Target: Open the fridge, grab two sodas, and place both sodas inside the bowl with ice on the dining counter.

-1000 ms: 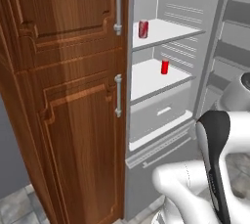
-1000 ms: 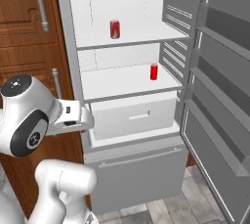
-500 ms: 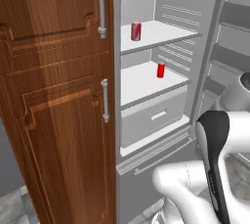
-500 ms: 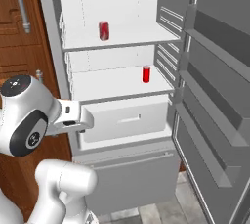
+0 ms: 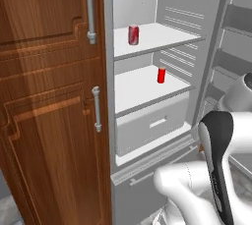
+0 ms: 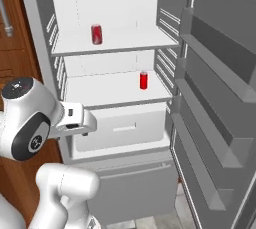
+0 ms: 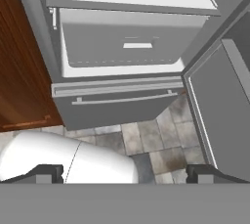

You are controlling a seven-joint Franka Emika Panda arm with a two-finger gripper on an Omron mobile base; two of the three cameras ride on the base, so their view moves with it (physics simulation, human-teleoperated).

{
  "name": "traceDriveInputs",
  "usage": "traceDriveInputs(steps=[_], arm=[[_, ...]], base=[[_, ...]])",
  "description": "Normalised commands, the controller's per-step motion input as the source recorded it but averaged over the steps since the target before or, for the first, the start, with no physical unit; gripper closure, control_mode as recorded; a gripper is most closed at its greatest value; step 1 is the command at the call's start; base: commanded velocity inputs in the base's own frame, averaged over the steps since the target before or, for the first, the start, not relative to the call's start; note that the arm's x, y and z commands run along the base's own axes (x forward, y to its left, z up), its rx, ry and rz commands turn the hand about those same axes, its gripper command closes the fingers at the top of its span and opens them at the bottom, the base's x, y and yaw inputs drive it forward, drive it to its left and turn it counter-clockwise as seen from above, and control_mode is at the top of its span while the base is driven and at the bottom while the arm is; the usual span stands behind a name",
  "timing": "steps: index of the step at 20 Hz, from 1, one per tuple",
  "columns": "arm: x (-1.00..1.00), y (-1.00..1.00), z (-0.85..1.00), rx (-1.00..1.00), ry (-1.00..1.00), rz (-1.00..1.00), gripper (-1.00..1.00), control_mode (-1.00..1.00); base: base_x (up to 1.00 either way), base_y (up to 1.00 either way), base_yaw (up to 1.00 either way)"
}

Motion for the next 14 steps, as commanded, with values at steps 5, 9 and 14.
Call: traceDriveInputs(steps=[5,9,14], arm=[[0.00,0.00,0.00,0.00,0.00,0.00,-1.00,1.00],[0.00,0.00,0.00,0.00,0.00,0.00,-1.00,1.00],[0.00,0.00,0.00,0.00,0.00,0.00,-1.00,1.00]], base=[[0.64,0.00,0.04],[0.52,-0.19,0.05],[0.30,-0.50,0.09]])
